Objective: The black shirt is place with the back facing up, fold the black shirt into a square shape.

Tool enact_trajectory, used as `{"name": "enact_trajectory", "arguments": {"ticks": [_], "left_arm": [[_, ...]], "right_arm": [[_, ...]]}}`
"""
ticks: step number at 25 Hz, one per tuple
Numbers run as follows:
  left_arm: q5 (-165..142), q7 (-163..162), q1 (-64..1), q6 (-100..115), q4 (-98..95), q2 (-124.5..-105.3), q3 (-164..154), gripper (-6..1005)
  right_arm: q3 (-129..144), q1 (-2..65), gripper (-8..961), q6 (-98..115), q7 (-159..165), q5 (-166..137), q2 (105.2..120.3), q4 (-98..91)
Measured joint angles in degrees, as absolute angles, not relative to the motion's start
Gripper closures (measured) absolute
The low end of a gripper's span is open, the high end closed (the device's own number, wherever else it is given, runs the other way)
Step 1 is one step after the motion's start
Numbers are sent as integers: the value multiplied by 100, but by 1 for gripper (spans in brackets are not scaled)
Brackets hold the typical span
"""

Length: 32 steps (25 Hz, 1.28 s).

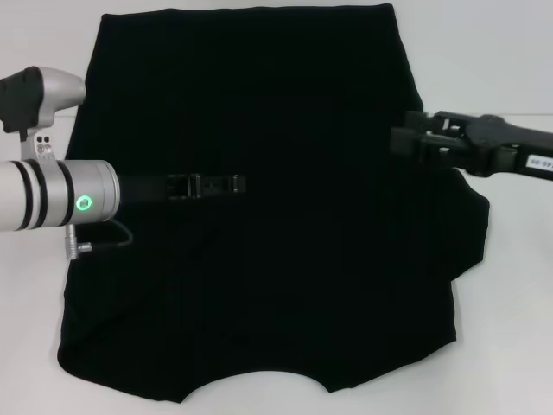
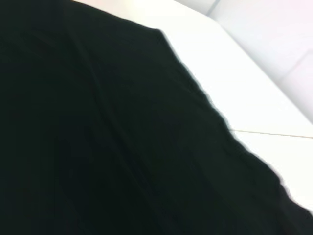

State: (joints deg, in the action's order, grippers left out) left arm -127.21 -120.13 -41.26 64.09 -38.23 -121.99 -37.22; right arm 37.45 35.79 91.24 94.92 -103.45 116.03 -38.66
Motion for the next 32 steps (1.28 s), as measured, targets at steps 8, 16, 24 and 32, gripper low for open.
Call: {"name": "enact_trajectory", "arguments": {"ticks": [8, 16, 24, 32], "left_arm": [[-11720, -10094, -3851, 8585, -3959, -12124, -3543, 80], [-11653, -7675, -3582, 9485, -3876, -12378, -3883, 84], [-11593, -6285, -3407, 9679, -3826, -12434, -4120, 83], [-11923, -6236, -3408, 9640, -3941, -12402, -4150, 91]], "right_arm": [[3621, 3456, 249, 9027, 11149, -10892, 10891, -4009], [3577, 3606, 249, 8462, 13120, -12413, 10277, -4026], [3626, 4074, 250, 8096, 14227, -13879, 10401, -3862], [3818, 4417, 250, 7460, 14466, -14091, 10552, -3150]]}}
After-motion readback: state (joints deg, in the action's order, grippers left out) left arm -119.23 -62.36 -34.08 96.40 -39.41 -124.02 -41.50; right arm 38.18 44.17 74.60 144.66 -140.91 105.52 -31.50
